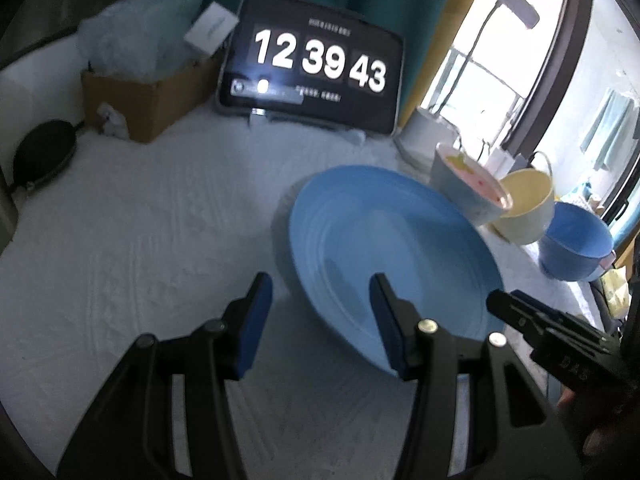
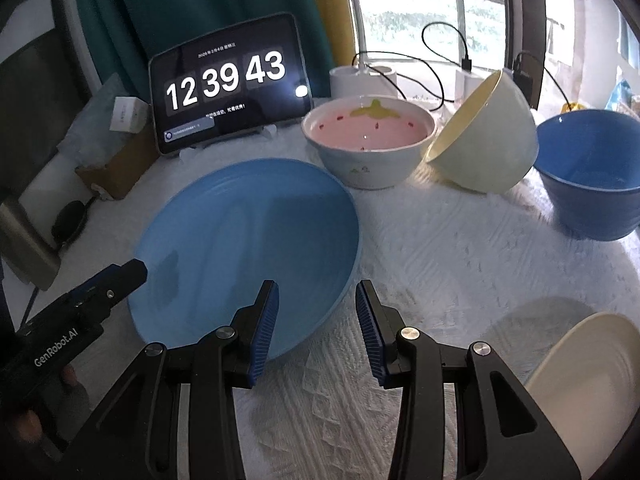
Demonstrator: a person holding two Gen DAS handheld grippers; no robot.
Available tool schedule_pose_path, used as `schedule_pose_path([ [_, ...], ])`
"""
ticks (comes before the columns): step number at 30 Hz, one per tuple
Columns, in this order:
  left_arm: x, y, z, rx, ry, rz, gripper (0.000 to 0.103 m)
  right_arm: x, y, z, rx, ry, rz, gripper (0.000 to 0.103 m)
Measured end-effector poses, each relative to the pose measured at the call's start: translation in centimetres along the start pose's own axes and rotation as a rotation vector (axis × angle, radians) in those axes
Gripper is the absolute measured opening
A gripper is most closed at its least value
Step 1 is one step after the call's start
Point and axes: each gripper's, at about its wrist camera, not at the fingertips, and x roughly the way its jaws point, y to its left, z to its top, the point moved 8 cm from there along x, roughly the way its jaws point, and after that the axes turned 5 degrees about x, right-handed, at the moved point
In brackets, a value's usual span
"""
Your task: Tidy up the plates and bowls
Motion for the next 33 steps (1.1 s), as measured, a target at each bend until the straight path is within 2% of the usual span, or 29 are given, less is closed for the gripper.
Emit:
schedule_pose_path([
  [3,0.9,-0.2,-0.4,0.007,0.050,0.014,0.052,0.6,-0.3,-0.1,0.014,0.015,-0.004,0.042],
  [8,1.1,-1.0,-0.7,0.056,0.063,0.042,0.052,1.7,0.2,-0.7,-0.003,0.038,0.009,0.042],
  [13,1.3,-1.8,-0.8,0.073,0.068,-0.011,0.052,2.0,0.6,-0.8,-0.022,0.038,0.013,0.040],
  [15,1.3,-2.0,-0.9,0.082,0.069,-0.001,0.052,1.8,0.5,-0.8,-0.021,0.035,0.016,0.039],
  [24,0.0,-1.7,-0.9,0.060,0.016,-0.008,0.051,0.4,1.2,-1.3,-0.024,0.013,0.049,0.035],
  [33,-2.1,-3.8,-2.1,0.116,-0.008,-0.016,0.051,-2.0,0.3,-1.3,-0.004,-0.035,0.042,0.035],
])
